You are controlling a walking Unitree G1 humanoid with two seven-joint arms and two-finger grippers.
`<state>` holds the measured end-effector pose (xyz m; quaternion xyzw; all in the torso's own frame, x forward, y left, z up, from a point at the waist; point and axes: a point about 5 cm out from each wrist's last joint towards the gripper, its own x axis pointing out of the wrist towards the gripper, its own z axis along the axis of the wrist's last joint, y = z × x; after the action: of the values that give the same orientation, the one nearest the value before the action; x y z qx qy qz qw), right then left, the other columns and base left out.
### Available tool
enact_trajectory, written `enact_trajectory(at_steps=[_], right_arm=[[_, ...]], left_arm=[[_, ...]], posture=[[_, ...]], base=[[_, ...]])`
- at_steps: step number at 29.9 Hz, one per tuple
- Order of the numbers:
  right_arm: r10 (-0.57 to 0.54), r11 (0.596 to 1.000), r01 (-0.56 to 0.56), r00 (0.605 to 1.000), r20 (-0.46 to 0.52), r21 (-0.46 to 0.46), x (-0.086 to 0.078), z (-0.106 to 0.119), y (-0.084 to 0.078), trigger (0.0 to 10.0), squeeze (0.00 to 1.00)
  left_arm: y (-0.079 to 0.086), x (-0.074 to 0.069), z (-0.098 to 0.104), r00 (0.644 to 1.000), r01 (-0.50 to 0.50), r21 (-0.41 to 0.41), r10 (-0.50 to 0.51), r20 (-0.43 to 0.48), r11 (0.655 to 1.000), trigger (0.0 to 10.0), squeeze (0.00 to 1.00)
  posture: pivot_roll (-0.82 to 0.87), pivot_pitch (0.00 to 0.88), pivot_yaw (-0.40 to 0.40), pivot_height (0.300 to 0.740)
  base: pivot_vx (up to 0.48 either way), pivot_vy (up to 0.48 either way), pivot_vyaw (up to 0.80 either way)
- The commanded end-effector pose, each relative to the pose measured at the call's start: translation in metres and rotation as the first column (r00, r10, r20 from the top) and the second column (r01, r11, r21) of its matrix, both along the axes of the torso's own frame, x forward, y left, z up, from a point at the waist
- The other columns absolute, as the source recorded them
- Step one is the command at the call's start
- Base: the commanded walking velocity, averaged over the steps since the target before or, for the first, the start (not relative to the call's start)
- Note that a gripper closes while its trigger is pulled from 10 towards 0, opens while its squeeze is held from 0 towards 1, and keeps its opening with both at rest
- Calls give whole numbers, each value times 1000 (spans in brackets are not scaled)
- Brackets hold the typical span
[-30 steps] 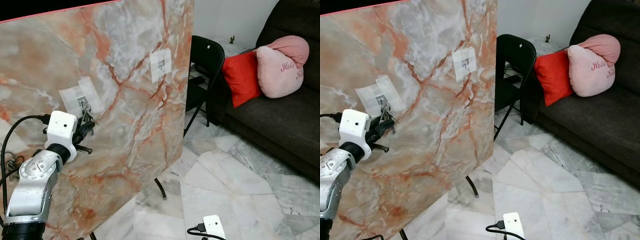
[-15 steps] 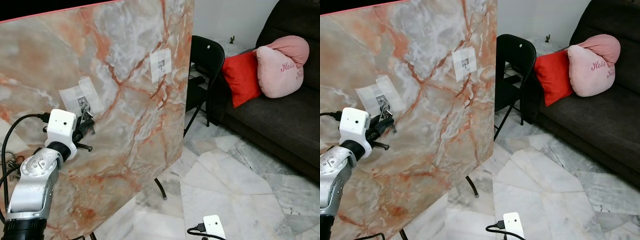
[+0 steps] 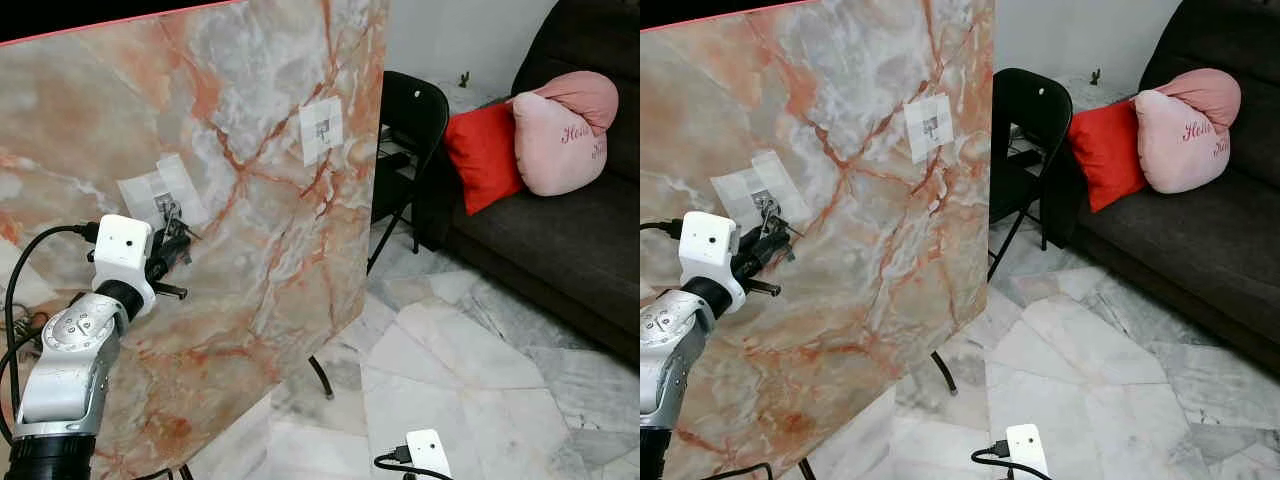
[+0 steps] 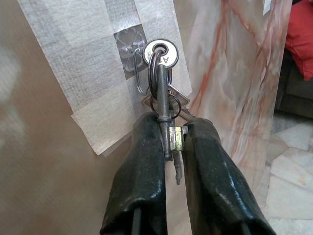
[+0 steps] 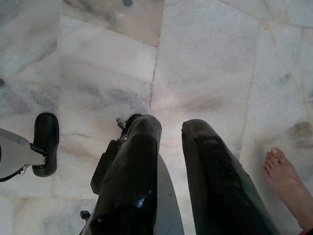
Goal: Hang keys on a hook
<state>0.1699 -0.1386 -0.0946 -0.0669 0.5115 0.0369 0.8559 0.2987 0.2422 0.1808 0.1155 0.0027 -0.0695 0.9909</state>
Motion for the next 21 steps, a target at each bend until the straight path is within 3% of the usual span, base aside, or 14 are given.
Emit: enact_trajectory(at_steps=[1,21], right_arm=[[7,1000,-7,1000,7,-2,1,1,0,10000,0],[9,1000,-9,1000,8,-4,2,1,-1,10000,0]], left_arm=[[3,1,3,1000,-10,-14,10,9,1000,10000,0],[4,4,5,998,-50,-93,53,28,994,10000,0]], posture=[[84,0,-39,728],[80,0,-43,728]], base=[[0,0,0],[0,0,0]])
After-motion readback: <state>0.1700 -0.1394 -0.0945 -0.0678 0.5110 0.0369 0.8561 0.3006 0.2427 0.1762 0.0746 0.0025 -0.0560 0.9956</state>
